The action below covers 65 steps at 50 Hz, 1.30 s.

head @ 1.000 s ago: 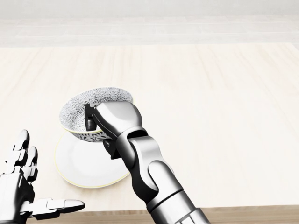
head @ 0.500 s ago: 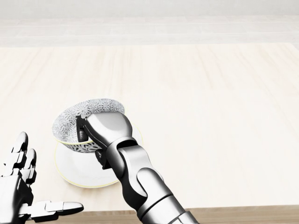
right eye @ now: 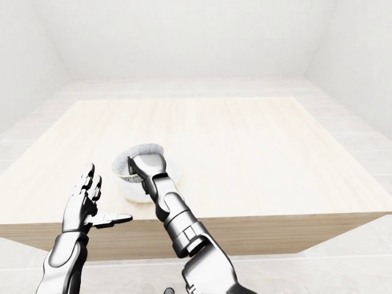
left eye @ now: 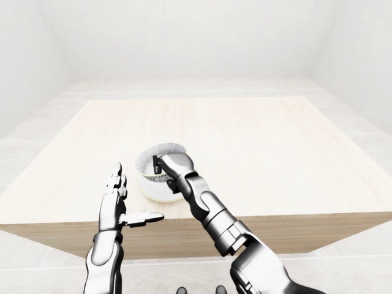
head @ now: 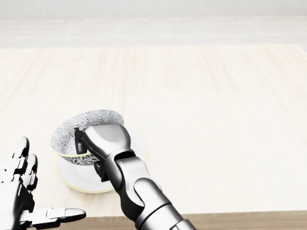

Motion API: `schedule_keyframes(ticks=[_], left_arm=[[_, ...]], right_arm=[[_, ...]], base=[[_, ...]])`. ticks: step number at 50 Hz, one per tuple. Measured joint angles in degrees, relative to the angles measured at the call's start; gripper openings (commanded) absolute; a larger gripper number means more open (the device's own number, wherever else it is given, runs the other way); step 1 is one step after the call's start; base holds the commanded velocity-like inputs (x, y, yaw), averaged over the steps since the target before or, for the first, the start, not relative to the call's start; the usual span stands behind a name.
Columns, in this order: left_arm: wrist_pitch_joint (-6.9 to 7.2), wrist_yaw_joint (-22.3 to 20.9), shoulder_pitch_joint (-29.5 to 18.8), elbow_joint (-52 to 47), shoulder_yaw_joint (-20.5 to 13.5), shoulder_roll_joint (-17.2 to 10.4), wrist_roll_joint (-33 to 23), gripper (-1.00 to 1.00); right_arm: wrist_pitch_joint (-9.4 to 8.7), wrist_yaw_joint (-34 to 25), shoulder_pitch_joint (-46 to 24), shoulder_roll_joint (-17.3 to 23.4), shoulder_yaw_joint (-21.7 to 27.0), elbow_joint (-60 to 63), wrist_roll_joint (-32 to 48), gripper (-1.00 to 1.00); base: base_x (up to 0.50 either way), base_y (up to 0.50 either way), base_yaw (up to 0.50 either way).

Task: Put the bowl on the plate.

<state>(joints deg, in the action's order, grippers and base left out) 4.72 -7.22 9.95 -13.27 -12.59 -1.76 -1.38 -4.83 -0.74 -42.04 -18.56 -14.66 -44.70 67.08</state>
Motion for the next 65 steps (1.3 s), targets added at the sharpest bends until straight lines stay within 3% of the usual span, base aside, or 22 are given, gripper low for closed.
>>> schedule_keyframes(ticks=[34,65], left_arm=[[0.28,0.0,-0.2,-0.5,-0.2,-0.2,-0.4,1.00],[0.28,-0.2,0.0,-0.4,-0.3,-0.1,-0.4,1.00]], right_arm=[[4.07,8.5,-4.3,0.4,1.3,-13.9,-1.9,-1.00],[5.75,11.1,-5.4,0.2,1.4,-18.9,-1.8,-1.00]], base=[[0.00,0.00,0.00],[0.00,0.00,0.00]])
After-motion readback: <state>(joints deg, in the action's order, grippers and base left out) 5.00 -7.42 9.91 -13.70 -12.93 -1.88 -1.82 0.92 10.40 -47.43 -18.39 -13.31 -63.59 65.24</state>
